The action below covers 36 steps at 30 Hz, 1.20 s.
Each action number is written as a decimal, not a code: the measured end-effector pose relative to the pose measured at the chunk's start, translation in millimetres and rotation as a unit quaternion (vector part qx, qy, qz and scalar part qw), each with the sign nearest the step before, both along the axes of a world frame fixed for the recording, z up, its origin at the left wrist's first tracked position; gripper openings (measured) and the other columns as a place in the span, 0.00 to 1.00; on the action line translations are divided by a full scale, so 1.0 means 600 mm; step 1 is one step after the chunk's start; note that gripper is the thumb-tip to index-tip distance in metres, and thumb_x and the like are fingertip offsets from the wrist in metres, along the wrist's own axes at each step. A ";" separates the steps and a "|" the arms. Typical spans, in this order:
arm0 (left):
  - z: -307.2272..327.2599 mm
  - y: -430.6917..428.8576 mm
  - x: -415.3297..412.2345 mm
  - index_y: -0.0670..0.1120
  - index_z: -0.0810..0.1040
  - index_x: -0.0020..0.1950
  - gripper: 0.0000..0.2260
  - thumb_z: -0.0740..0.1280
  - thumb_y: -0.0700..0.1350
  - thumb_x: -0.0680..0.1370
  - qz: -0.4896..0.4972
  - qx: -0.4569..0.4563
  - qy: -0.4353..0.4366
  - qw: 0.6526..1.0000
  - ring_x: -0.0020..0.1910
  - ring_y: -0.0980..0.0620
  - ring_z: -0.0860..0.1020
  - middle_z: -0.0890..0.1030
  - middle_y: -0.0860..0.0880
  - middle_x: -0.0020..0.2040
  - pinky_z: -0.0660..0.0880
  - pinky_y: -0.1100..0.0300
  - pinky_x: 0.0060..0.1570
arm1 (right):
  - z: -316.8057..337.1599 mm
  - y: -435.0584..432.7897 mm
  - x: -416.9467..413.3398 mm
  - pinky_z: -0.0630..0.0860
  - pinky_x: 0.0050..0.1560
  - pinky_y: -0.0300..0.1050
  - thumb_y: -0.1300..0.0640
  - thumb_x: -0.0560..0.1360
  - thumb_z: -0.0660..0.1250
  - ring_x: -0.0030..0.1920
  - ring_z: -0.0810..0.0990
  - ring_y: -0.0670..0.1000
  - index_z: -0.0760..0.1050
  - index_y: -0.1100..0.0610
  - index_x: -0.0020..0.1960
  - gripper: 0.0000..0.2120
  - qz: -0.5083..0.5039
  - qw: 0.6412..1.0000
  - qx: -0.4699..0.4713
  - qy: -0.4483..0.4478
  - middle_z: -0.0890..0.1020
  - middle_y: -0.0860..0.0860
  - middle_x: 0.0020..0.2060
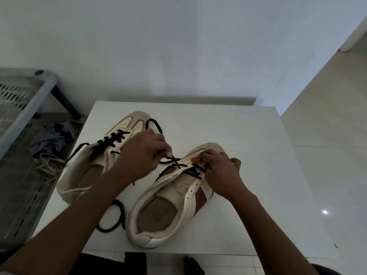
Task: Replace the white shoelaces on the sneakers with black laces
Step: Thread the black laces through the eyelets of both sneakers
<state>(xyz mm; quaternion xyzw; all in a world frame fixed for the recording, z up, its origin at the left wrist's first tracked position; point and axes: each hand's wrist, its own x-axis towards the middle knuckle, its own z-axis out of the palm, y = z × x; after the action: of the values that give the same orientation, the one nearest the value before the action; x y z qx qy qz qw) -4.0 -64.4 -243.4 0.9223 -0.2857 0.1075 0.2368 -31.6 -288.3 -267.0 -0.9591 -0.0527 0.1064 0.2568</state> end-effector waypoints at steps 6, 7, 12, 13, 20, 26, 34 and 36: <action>-0.005 0.007 -0.001 0.49 0.86 0.40 0.06 0.69 0.48 0.70 0.126 -0.022 0.012 0.992 0.37 0.50 0.74 0.83 0.54 0.37 0.74 0.55 0.36 | 0.001 0.002 -0.002 0.53 0.57 0.48 0.62 0.77 0.56 0.61 0.70 0.45 0.76 0.40 0.59 0.21 -0.004 1.000 0.003 0.004 0.73 0.36 0.62; -0.005 0.006 0.000 0.49 0.86 0.40 0.07 0.68 0.48 0.70 0.130 -0.024 0.023 0.991 0.38 0.50 0.74 0.83 0.54 0.37 0.74 0.54 0.36 | 0.001 0.004 -0.002 0.54 0.55 0.48 0.62 0.77 0.57 0.61 0.71 0.45 0.77 0.40 0.58 0.21 -0.004 1.000 0.003 0.003 0.74 0.37 0.62; 0.007 -0.005 -0.011 0.50 0.81 0.47 0.17 0.64 0.61 0.70 0.037 -0.002 0.095 0.995 0.45 0.53 0.74 0.79 0.55 0.43 0.72 0.54 0.45 | 0.007 0.010 -0.006 0.57 0.52 0.49 0.58 0.77 0.59 0.56 0.75 0.44 0.77 0.41 0.57 0.16 -0.017 1.000 -0.015 -0.017 0.76 0.37 0.59; 0.010 -0.009 -0.017 0.51 0.80 0.50 0.21 0.62 0.65 0.69 0.020 0.019 0.109 0.994 0.47 0.53 0.73 0.78 0.55 0.45 0.71 0.55 0.47 | 0.009 0.011 -0.008 0.57 0.52 0.49 0.57 0.76 0.60 0.55 0.76 0.45 0.77 0.41 0.56 0.15 -0.021 0.999 -0.020 -0.022 0.76 0.38 0.59; 0.000 -0.002 -0.024 0.51 0.78 0.58 0.24 0.68 0.61 0.66 -0.039 0.104 0.163 0.980 0.51 0.56 0.69 0.75 0.54 0.52 0.70 0.57 0.51 | 0.023 0.008 -0.013 0.58 0.51 0.47 0.55 0.74 0.65 0.55 0.76 0.44 0.79 0.41 0.55 0.13 -0.056 0.996 -0.059 -0.024 0.79 0.39 0.56; -0.002 -0.008 -0.022 0.47 0.81 0.47 0.15 0.72 0.53 0.64 -0.008 0.103 0.037 0.994 0.43 0.51 0.74 0.79 0.50 0.44 0.72 0.55 0.42 | 0.048 -0.008 -0.028 0.61 0.53 0.46 0.55 0.74 0.65 0.54 0.79 0.48 0.80 0.41 0.54 0.13 -0.120 0.987 -0.104 0.029 0.82 0.42 0.53; 0.019 -0.054 -0.039 0.44 0.73 0.41 0.20 0.81 0.45 0.58 0.152 0.118 -0.033 0.981 0.32 0.45 0.76 0.77 0.47 0.35 0.68 0.57 0.32 | 0.043 -0.041 -0.059 0.75 0.52 0.45 0.52 0.71 0.64 0.44 0.81 0.51 0.82 0.47 0.47 0.09 -0.156 0.970 -0.163 0.091 0.83 0.45 0.42; 0.011 -0.063 -0.040 0.46 0.71 0.37 0.17 0.79 0.47 0.63 0.150 0.099 -0.013 0.984 0.28 0.45 0.76 0.77 0.48 0.30 0.67 0.59 0.29 | 0.043 -0.051 -0.055 0.78 0.48 0.45 0.53 0.70 0.64 0.42 0.81 0.50 0.82 0.50 0.45 0.10 -0.147 0.969 -0.162 0.118 0.82 0.45 0.39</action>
<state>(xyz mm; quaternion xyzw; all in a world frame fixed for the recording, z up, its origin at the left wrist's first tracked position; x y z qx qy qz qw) -28.1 -101.9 -236.7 0.9721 -0.1569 0.1251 0.1218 -64.6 -318.7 -241.0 -0.9658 0.1378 0.1872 0.1152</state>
